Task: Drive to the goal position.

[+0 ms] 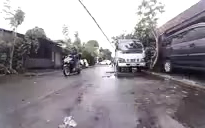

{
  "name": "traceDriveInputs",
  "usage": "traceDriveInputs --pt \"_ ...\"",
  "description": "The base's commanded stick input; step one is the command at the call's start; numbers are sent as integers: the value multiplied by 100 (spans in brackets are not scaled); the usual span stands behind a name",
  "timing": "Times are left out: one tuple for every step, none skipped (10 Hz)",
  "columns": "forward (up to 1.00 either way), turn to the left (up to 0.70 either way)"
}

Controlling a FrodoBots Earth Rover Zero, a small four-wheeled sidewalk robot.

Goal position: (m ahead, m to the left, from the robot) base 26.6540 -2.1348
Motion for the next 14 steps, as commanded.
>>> traceDriveInputs --pt "100 0" --pt "100 0" --pt "100 0" --pt "100 0" --pt "100 0" --pt "100 0" --pt "100 0" --pt "100 0" --pt "100 0" --pt "100 0" --pt "100 0" --pt "100 0" --pt "100 0" --pt "100 0"
